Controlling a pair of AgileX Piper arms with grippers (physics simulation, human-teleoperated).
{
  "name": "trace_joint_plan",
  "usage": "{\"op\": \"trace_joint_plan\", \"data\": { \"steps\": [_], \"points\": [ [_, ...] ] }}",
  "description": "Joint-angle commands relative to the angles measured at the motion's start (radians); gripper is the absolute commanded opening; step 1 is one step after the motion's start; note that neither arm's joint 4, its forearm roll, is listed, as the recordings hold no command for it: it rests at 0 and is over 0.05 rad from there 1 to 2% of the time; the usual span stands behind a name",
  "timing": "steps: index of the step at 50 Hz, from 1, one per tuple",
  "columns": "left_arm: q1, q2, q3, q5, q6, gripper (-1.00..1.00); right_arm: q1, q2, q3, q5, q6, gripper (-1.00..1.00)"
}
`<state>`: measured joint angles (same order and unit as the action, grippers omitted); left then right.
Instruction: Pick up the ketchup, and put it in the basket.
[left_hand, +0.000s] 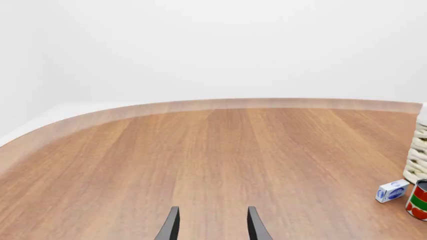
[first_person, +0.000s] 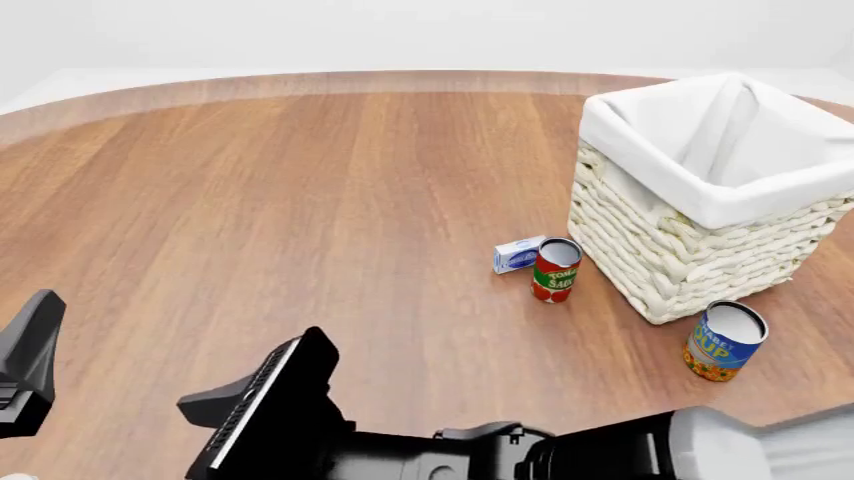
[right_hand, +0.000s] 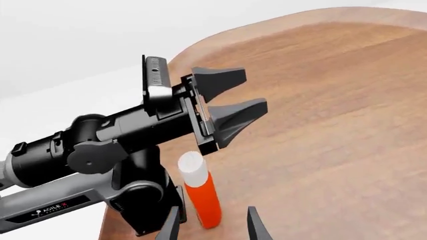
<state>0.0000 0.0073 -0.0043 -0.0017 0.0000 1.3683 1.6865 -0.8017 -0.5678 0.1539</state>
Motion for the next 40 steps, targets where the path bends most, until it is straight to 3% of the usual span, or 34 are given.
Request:
{"op": "trace_joint_plan", "data": {
  "steps": [1,40],
  "points": [
    [0.000,0.000,0.000,0.000,0.000,1.00,0.023,0.022,-0.022,0.000,0.024,1.00],
    [0.000,0.000,0.000,0.000,0.000,1.00,0.033,0.120,-0.074,0.014,0.077,1.00]
  ]
}}
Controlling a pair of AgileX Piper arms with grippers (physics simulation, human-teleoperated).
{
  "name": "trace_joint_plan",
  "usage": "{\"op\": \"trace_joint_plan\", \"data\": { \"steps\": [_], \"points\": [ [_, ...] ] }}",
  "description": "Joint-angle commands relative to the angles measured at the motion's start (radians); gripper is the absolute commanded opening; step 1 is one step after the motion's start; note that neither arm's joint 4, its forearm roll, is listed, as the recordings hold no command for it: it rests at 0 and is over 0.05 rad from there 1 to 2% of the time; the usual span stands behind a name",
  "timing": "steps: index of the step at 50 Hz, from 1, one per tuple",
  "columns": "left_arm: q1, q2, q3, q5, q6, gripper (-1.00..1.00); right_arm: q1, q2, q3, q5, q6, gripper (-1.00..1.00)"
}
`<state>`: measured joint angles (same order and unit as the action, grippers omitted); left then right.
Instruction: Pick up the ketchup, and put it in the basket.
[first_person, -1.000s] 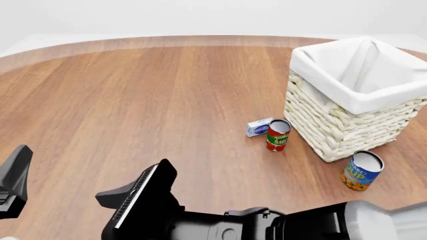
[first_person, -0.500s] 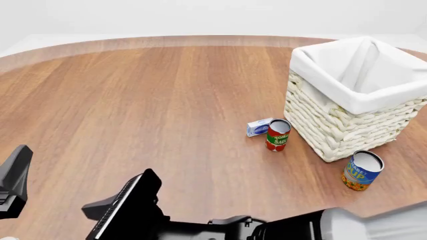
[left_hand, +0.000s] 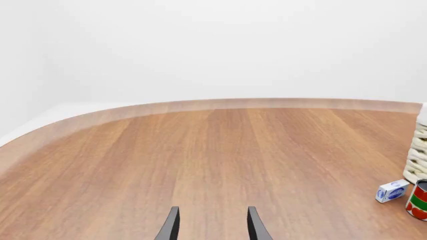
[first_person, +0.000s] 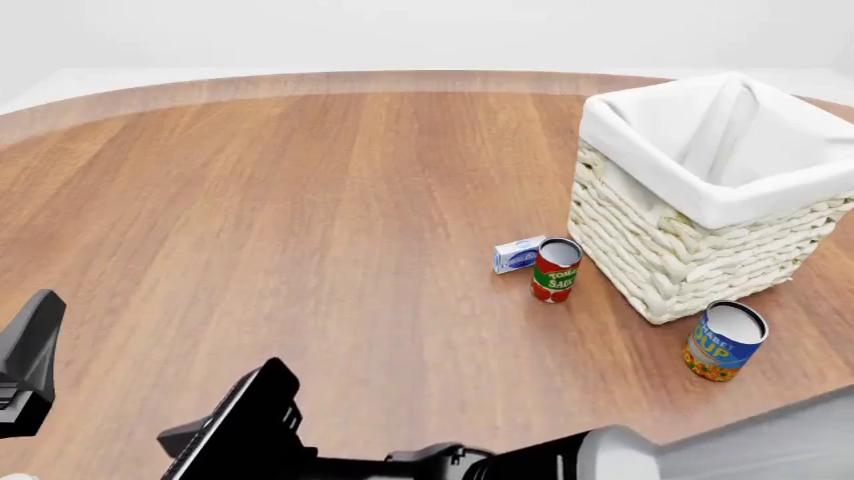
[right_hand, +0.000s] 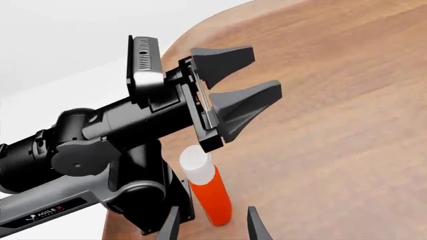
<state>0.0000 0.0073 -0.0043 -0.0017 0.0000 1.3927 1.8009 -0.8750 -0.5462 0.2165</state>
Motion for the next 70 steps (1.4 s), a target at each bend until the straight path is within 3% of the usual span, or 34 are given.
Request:
{"op": "trace_joint_plan", "data": {
  "steps": [1,70],
  "points": [
    [0.000,0.000,0.000,0.000,0.000,1.00,0.012,0.003,0.001,-0.010,0.017,1.00],
    [0.000,0.000,0.000,0.000,0.000,1.00,0.056,0.036,-0.065,0.000,0.047,1.00]
  ]
}}
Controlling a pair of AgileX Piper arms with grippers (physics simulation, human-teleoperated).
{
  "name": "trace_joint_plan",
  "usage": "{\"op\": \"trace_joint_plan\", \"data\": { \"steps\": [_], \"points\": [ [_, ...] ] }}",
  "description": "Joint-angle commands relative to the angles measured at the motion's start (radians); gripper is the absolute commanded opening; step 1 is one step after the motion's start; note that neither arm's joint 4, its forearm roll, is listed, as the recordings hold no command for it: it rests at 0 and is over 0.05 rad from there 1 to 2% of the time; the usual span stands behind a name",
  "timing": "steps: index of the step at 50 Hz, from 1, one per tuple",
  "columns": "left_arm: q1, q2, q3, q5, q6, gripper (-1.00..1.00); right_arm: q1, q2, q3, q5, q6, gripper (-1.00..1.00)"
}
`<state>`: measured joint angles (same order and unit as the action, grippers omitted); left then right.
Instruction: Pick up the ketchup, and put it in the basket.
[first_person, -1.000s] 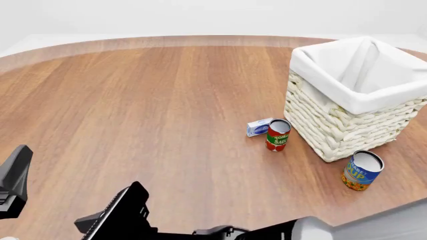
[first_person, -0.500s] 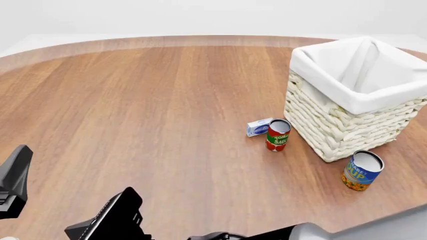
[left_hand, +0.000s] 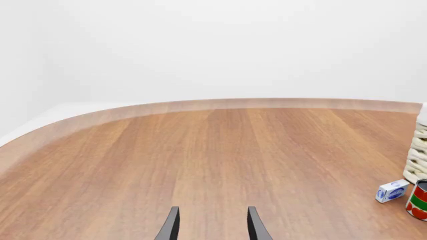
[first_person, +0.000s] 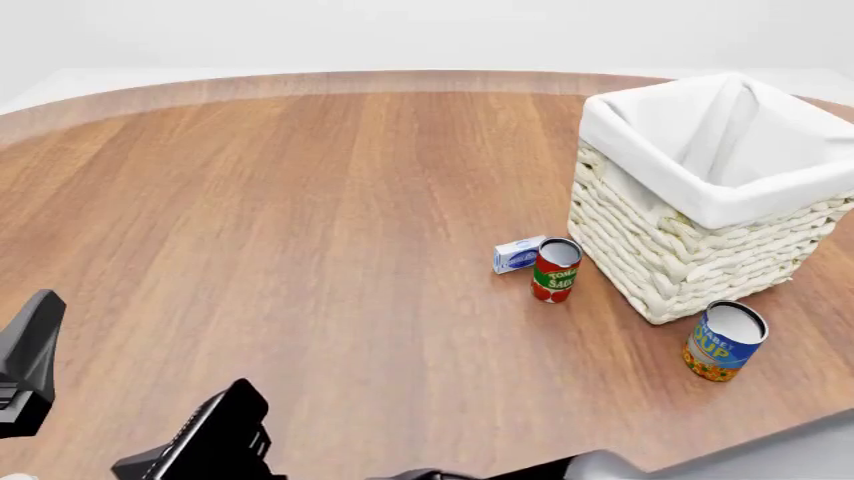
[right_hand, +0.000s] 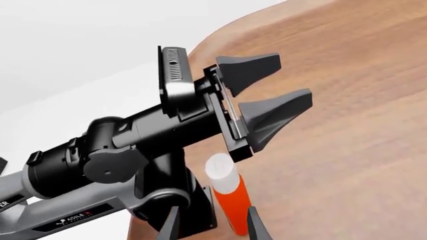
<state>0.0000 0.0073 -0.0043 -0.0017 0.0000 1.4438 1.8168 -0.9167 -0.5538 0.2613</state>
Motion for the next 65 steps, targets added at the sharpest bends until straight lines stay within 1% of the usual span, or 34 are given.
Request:
{"op": "trace_joint_plan", "data": {
  "steps": [1,33,65],
  "points": [
    [0.000,0.000,0.000,0.000,0.000,1.00,0.005,0.023,-0.026,0.007,0.002,1.00],
    [0.000,0.000,0.000,0.000,0.000,1.00,0.009,0.098,-0.101,0.025,-0.002,1.00],
    [0.000,0.000,0.000,0.000,0.000,1.00,-0.031,0.187,-0.155,0.034,0.006,1.00]
  ]
}}
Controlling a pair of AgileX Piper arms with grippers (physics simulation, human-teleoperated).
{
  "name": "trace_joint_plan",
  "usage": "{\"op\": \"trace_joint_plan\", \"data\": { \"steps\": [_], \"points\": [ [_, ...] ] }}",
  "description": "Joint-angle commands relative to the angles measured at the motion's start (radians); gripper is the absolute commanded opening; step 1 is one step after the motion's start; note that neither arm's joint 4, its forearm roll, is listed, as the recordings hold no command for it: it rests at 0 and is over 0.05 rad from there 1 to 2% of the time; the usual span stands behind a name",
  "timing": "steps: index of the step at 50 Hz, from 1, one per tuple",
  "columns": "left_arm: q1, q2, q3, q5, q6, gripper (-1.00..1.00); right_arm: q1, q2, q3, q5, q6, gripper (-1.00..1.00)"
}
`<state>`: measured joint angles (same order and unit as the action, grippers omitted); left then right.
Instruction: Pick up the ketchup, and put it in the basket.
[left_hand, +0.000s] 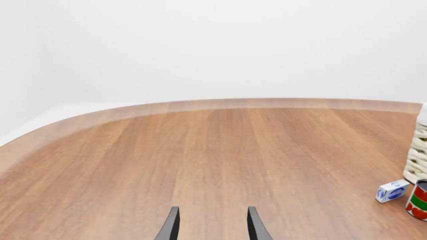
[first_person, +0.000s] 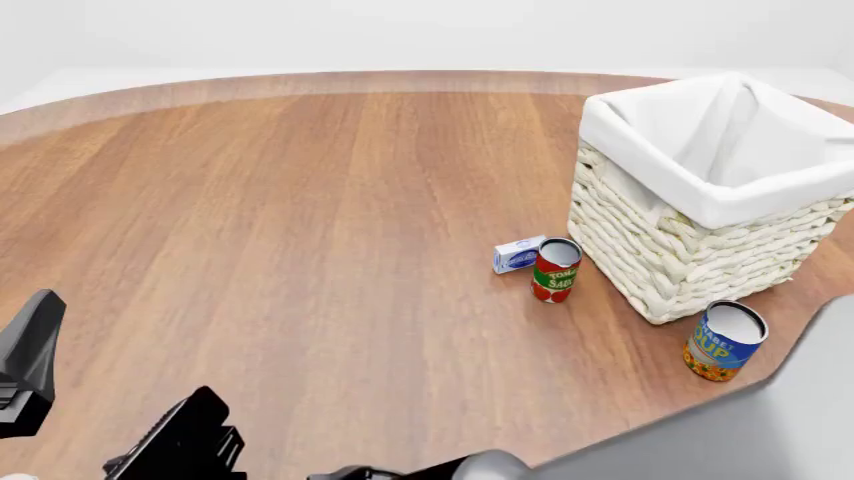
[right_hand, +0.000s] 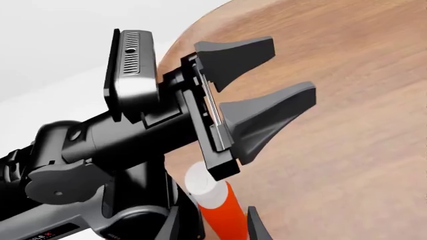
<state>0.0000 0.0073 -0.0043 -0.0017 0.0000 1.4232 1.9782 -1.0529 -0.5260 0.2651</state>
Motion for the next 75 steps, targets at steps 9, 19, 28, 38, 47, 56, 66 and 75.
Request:
{"op": "trace_joint_plan", "data": {
  "steps": [9,19,28,38,47,56,66,75],
  "points": [
    [0.000,0.000,0.000,0.000,0.000,1.00,0.003,0.054,-0.041,0.017,0.010,1.00],
    [0.000,0.000,0.000,0.000,0.000,1.00,-0.003,0.080,-0.066,0.027,0.006,1.00],
    [0.000,0.000,0.000,0.000,0.000,1.00,-0.006,0.090,-0.085,0.037,0.003,1.00],
    [0.000,0.000,0.000,0.000,0.000,1.00,-0.009,0.113,-0.110,0.045,0.002,1.00],
    [0.000,0.000,0.000,0.000,0.000,1.00,-0.010,0.123,-0.126,0.053,0.001,1.00],
    [0.000,0.000,0.000,0.000,0.000,1.00,-0.008,0.134,-0.142,0.059,0.001,1.00],
    [0.000,0.000,0.000,0.000,0.000,1.00,-0.008,0.134,-0.143,0.059,-0.002,1.00],
    [0.000,0.000,0.000,0.000,0.000,1.00,-0.009,0.131,-0.137,0.052,0.000,-1.00]
  ]
}}
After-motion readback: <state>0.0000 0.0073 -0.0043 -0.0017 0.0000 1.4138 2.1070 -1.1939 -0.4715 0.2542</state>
